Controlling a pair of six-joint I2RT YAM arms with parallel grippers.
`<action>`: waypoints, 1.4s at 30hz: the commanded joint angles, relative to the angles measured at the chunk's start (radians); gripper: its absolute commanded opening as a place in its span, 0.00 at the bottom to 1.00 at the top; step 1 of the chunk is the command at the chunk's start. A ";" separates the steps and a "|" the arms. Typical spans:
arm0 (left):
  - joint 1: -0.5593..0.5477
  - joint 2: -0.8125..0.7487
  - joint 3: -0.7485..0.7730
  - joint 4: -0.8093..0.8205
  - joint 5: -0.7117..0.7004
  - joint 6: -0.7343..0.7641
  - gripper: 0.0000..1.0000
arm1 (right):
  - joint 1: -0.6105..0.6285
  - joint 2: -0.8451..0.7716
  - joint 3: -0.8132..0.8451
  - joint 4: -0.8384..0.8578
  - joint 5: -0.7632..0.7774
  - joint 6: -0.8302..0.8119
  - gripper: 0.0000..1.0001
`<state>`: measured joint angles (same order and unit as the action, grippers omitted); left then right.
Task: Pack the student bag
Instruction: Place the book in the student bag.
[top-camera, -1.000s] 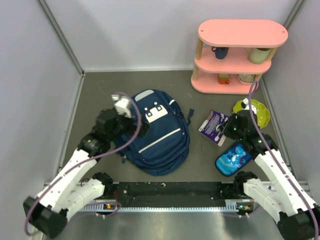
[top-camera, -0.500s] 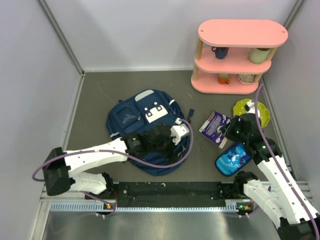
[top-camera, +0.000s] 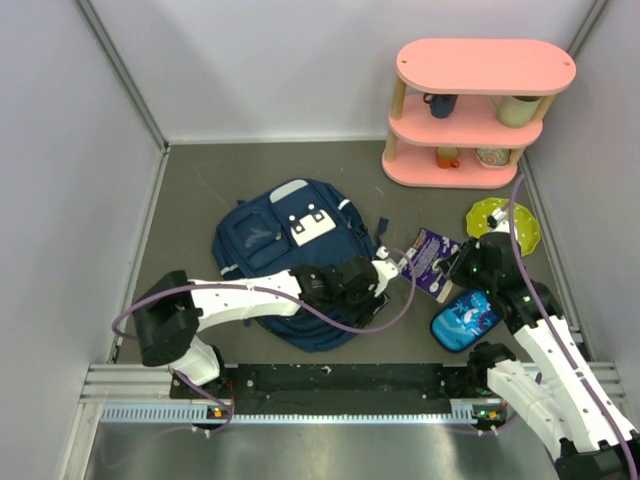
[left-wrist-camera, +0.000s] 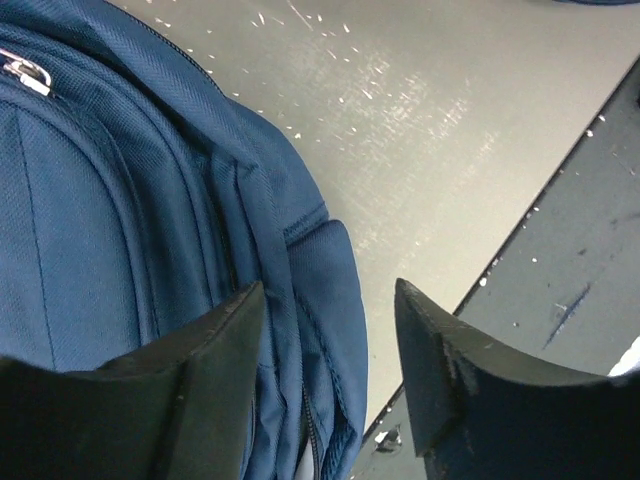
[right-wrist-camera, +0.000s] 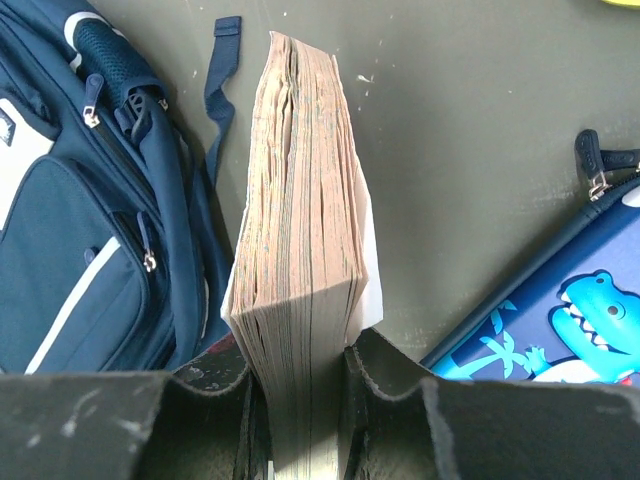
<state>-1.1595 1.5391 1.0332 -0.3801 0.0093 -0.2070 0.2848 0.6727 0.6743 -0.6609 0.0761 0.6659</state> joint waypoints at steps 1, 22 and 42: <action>-0.008 0.044 0.067 -0.003 -0.061 -0.068 0.57 | -0.006 -0.041 0.008 0.063 -0.018 0.018 0.02; -0.006 0.095 0.100 -0.082 -0.276 -0.135 0.36 | -0.006 -0.055 -0.010 0.061 -0.045 0.032 0.03; 0.193 -0.083 0.197 -0.207 -0.496 -0.049 0.00 | -0.004 -0.107 0.041 0.030 -0.107 0.040 0.00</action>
<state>-1.1156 1.5715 1.1732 -0.5476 -0.3580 -0.3225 0.2848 0.6163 0.6487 -0.6792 0.0212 0.6899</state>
